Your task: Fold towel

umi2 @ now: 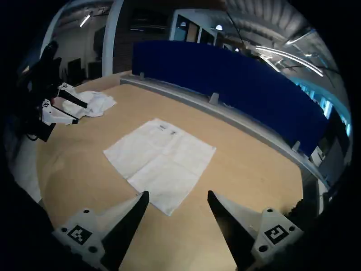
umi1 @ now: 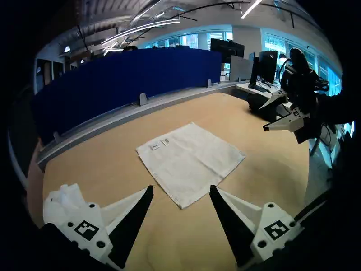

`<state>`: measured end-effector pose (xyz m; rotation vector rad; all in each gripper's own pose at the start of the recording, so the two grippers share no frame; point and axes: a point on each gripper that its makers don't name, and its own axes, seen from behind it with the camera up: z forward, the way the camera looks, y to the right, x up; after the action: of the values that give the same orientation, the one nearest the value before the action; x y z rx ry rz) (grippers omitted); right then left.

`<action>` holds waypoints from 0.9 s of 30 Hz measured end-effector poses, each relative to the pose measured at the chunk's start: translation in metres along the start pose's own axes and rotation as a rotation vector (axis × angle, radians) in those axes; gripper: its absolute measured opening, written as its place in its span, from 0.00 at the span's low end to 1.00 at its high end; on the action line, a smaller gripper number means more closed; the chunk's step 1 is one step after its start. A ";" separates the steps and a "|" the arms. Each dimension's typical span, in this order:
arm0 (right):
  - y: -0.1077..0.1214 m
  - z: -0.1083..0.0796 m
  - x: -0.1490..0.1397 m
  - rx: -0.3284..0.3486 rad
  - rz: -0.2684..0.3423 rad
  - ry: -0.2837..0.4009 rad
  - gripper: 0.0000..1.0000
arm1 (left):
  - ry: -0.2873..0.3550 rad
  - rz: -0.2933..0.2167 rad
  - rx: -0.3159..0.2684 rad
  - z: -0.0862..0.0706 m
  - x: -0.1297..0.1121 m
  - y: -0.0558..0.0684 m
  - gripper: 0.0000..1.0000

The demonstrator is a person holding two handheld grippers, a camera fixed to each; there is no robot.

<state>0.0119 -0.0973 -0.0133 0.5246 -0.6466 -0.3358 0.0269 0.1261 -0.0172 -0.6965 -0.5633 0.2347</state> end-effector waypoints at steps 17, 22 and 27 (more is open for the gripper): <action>-0.011 0.060 -0.054 0.064 0.011 -0.084 1.00 | -0.127 0.006 -0.058 0.069 -0.058 0.002 0.92; -0.014 0.072 -0.067 0.078 0.010 -0.102 1.00 | -0.162 0.012 -0.075 0.083 -0.071 0.002 0.93; -0.016 0.083 -0.080 0.082 0.030 -0.122 1.00 | -0.204 0.000 -0.095 0.094 -0.089 0.006 0.93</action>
<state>-0.1045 -0.1039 -0.0046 0.5752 -0.7883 -0.3154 -0.0996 0.1466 0.0010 -0.7697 -0.7735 0.2818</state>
